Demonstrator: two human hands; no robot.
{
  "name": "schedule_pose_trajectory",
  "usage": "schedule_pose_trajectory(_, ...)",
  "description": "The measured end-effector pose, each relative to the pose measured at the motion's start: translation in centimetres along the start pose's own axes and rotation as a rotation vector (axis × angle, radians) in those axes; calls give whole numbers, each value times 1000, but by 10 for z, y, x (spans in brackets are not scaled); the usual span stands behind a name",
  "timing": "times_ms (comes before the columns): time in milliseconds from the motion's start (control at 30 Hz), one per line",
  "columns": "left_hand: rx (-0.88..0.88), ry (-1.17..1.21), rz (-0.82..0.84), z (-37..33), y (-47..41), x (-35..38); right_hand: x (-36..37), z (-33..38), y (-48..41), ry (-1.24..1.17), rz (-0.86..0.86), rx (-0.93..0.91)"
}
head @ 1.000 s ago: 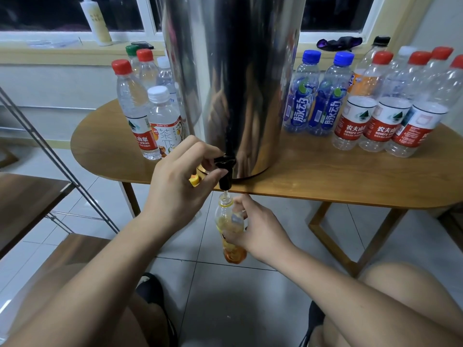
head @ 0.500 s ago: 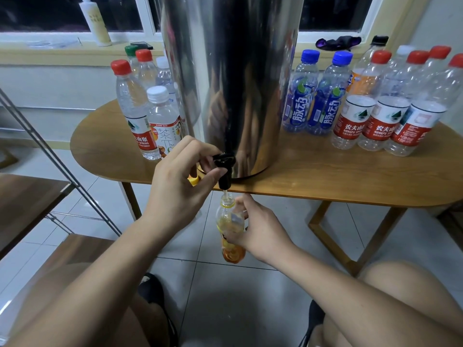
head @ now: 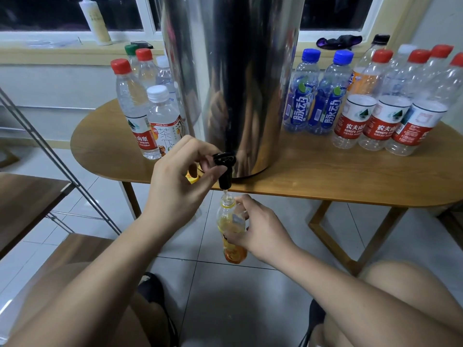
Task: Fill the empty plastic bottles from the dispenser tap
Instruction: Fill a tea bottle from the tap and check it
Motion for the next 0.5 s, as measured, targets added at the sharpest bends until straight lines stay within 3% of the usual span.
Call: schedule_pose_trajectory(500, -24, 55, 6, 3, 0, 1, 3, -3, -2, 3, 4, -16)
Point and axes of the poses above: each hand's wrist, its own y-axis away from the middle knuckle, its own x-axis out of the palm, z = x × y, the point moved 5 cm from there along -y, towards the middle knuckle, and after that the axes turned 4 degrees about z, right-handed, at the moved point
